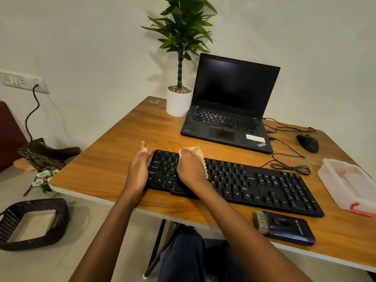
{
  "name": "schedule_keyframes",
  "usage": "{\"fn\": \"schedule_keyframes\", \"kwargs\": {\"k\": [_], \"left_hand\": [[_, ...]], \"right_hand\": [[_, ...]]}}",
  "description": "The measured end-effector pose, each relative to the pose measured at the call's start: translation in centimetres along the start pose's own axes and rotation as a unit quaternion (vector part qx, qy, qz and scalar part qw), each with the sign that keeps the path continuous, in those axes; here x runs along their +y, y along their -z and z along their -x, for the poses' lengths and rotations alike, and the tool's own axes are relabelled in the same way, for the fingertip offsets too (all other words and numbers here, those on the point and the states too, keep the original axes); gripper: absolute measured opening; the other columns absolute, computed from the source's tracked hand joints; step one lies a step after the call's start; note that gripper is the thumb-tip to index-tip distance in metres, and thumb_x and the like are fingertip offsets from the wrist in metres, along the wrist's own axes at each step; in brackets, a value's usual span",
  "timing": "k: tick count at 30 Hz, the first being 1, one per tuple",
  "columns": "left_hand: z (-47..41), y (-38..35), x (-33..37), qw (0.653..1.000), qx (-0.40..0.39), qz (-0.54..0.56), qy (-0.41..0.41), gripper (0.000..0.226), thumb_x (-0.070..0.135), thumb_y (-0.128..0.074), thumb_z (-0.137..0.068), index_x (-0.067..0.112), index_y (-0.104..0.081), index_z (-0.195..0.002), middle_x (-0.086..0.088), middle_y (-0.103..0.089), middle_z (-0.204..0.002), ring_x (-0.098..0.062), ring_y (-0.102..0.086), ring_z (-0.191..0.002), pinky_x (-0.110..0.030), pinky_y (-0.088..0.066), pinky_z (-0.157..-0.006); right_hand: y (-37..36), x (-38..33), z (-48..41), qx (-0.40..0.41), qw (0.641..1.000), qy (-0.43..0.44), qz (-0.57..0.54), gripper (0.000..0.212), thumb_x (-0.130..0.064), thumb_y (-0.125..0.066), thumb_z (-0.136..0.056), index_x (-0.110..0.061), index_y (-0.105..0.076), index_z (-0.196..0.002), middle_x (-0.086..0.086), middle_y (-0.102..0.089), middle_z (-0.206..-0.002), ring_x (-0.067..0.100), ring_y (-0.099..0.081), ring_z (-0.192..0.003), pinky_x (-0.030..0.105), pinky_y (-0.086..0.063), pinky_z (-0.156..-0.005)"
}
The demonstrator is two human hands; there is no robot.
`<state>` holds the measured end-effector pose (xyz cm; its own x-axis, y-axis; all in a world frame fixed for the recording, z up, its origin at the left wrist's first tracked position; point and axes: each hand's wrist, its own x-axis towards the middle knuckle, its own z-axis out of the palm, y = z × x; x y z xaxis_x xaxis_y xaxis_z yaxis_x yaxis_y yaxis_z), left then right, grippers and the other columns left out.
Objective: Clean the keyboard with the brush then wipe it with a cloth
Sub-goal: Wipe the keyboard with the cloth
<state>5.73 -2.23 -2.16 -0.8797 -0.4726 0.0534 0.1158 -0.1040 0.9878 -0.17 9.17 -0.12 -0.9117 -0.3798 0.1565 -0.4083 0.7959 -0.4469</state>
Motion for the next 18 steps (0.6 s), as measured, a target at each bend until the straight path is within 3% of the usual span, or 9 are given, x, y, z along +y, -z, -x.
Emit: {"fn": "schedule_keyframes", "kwargs": {"k": [4,8,12,15,16,18], "left_hand": [[-0.2,0.1,-0.4,1.000,0.005,0.017,0.008,0.050,0.033,-0.028,-0.103,0.027,-0.013,-0.150,0.004,-0.058,-0.118,-0.001,-0.057,-0.101,-0.020,-0.046,-0.082],[-0.6,0.4,-0.8,1.000,0.005,0.021,-0.004,0.054,0.037,-0.027,-0.102,0.031,-0.004,-0.150,-0.007,-0.039,-0.147,-0.014,-0.042,-0.131,-0.035,-0.031,-0.112],[-0.7,0.5,-0.9,1.000,0.006,0.013,-0.010,0.057,0.044,-0.025,-0.100,0.034,0.003,-0.149,-0.006,-0.031,-0.151,-0.018,-0.036,-0.135,-0.038,-0.026,-0.114],[-0.6,0.6,-0.6,1.000,0.008,0.008,-0.014,0.058,0.043,-0.025,-0.100,0.032,0.003,-0.149,0.002,-0.047,-0.137,-0.012,-0.047,-0.124,-0.032,-0.034,-0.106],[-0.5,0.9,-0.4,1.000,0.008,0.000,-0.019,0.058,0.042,-0.027,-0.100,0.031,0.001,-0.150,0.006,-0.052,-0.127,-0.009,-0.050,-0.117,-0.029,-0.037,-0.100],[0.0,1.8,0.2,0.998,0.003,-0.047,-0.039,0.061,0.040,-0.035,-0.098,0.030,-0.004,-0.150,0.004,-0.047,-0.138,-0.009,-0.045,-0.123,-0.026,-0.035,-0.098]], "right_hand": [[-1.4,-2.4,-0.5,-0.019,0.999,0.023,0.012,0.033,-0.006,-0.038,-0.094,0.003,-0.045,-0.125,0.018,-0.043,-0.138,0.031,-0.033,-0.133,0.041,-0.027,-0.110],[-2.2,-3.7,-0.6,-0.039,0.996,0.079,0.010,0.037,-0.007,-0.036,-0.094,0.002,-0.041,-0.130,0.017,-0.039,-0.143,0.029,-0.026,-0.137,0.040,-0.020,-0.113],[-2.0,-3.1,-0.4,-0.082,0.987,0.136,-0.010,0.041,-0.005,-0.033,-0.096,-0.002,-0.037,-0.137,0.016,-0.034,-0.147,0.026,-0.023,-0.140,0.037,-0.018,-0.114],[-0.6,-2.5,-0.3,-0.132,0.973,0.160,-0.102,0.038,-0.006,-0.037,-0.097,-0.007,-0.046,-0.133,0.017,-0.049,-0.134,0.024,-0.052,-0.112,0.033,-0.041,-0.093],[0.2,-2.3,-0.3,-0.137,0.968,0.133,-0.164,0.036,-0.008,-0.038,-0.098,-0.009,-0.049,-0.132,0.016,-0.054,-0.128,0.022,-0.057,-0.099,0.032,-0.045,-0.084],[2.1,-1.7,-1.0,-0.087,0.953,0.052,-0.287,0.033,-0.014,-0.038,-0.099,-0.012,-0.052,-0.129,0.011,-0.059,-0.121,0.021,-0.059,-0.090,0.035,-0.050,-0.079]]}}
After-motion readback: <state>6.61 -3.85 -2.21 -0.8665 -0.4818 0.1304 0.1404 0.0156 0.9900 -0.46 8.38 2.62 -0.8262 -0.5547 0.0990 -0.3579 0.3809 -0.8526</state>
